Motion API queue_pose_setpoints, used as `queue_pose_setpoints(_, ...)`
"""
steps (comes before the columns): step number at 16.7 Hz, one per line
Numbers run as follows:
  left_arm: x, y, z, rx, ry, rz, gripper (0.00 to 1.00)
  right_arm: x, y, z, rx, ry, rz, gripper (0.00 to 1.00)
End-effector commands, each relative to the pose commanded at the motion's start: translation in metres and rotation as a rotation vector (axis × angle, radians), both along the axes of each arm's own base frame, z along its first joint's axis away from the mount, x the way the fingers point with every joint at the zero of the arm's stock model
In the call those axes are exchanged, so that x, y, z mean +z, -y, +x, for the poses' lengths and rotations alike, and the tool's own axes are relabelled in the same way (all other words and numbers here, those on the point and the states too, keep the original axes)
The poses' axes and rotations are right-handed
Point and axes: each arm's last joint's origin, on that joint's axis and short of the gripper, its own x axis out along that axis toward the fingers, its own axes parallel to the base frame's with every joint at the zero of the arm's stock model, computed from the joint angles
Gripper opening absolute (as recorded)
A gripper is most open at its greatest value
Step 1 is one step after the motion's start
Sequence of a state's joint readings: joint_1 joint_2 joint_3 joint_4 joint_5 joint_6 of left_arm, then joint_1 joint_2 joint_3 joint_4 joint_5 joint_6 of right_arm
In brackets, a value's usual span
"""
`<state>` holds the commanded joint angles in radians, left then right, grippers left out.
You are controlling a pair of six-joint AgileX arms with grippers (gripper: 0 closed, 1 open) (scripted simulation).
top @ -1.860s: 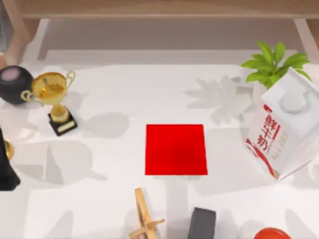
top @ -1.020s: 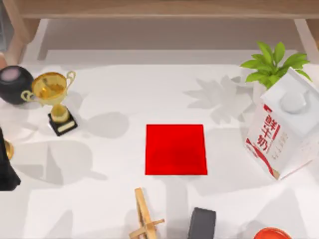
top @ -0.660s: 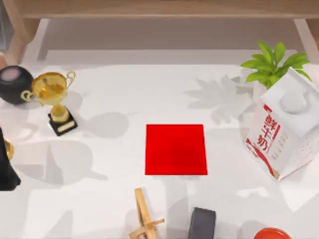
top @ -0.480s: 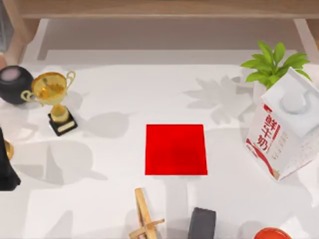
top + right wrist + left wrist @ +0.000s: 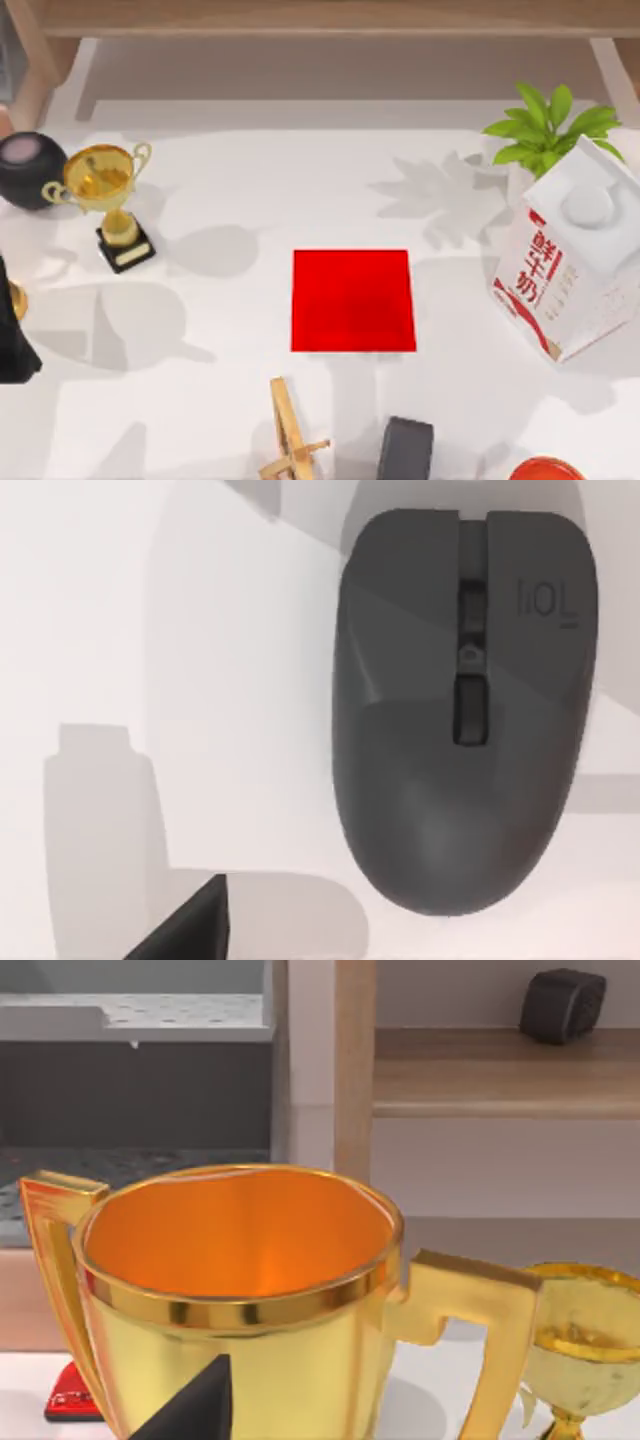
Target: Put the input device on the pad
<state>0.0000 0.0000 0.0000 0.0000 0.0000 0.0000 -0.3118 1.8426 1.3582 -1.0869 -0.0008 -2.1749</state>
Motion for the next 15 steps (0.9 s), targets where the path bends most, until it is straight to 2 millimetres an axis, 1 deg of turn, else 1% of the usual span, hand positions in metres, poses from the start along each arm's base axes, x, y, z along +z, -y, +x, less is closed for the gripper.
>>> queue_pose_setpoints(5, 0.0, 0.0, 0.0, 0.0, 0.0, 0.0, 1.0, 0.0, -0.001, 0.001, 0.01, -0.002, 0.001, 1.0)
queue_pose_setpoints(7, 0.0, 0.0, 0.0, 0.0, 0.0, 0.0, 1.0, -0.005, -0.002, 0.001, 0.008, -0.003, 0.001, 1.0)
queue_pose_setpoints(10, 0.0, 0.0, 0.0, 0.0, 0.0, 0.0, 1.0, -0.027, -0.006, 0.002, 0.006, -0.005, 0.001, 1.0)
queue_pose_setpoints(13, 0.0, 0.0, 0.0, 0.0, 0.0, 0.0, 1.0, -0.057, -0.01, 0.002, 0.009, -0.006, 0.003, 1.0)
queue_pose_setpoints(15, 0.0, 0.0, 0.0, 0.0, 0.0, 0.0, 1.0, -0.077, -0.009, 0.001, 0.011, -0.01, 0.004, 1.0)
